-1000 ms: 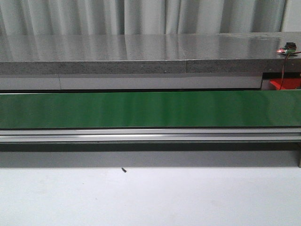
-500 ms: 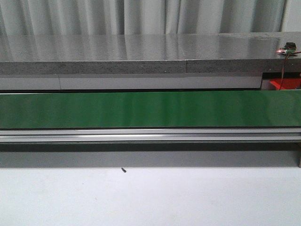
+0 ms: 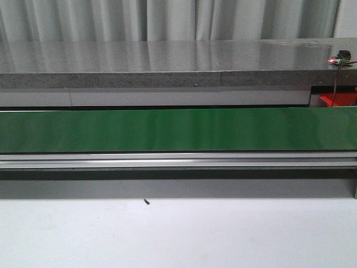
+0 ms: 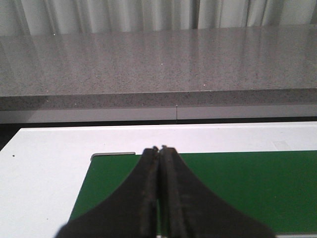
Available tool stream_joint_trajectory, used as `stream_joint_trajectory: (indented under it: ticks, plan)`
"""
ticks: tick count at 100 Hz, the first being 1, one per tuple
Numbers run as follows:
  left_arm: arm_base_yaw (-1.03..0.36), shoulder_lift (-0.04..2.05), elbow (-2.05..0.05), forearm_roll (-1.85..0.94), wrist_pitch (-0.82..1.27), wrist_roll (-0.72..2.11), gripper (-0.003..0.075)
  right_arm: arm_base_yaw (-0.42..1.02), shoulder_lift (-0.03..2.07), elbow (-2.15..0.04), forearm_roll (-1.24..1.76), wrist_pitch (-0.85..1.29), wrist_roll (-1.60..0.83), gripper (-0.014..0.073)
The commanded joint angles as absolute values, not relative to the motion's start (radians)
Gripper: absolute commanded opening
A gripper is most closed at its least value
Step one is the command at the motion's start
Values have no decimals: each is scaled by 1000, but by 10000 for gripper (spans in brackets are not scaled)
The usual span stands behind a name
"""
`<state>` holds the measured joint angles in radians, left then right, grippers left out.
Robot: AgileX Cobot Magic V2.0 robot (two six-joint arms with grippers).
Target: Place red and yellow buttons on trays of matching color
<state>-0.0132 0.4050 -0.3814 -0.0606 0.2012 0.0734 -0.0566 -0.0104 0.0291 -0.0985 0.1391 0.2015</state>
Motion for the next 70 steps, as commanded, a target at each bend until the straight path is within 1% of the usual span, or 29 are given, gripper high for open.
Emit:
stream_joint_trajectory:
  ticks: [1, 22, 47, 58, 65, 70]
  plan:
    - [-22, 362, -343, -49, 73, 51, -20, -55, -29, 11, -102, 65, 193, -120]
    - [-22, 234, -186, -53, 17, 49, -20, -55, -29, 11, -102, 65, 193, -120]
    - [-22, 40, -30, -55, 0, 39, -20, -55, -29, 11, -102, 65, 193, -120]
    - [-22, -45, 47, -55, -41, 39, -20, -55, -29, 11, -102, 65, 193, -120]
    - [-22, -33, 43, -58, 8, 39, -20, -55, -28, 11, -102, 64, 193, -120]
    - [-22, -39, 48, -58, 0, 39, -20, -55, -27, 11, -102, 64, 193, -120]
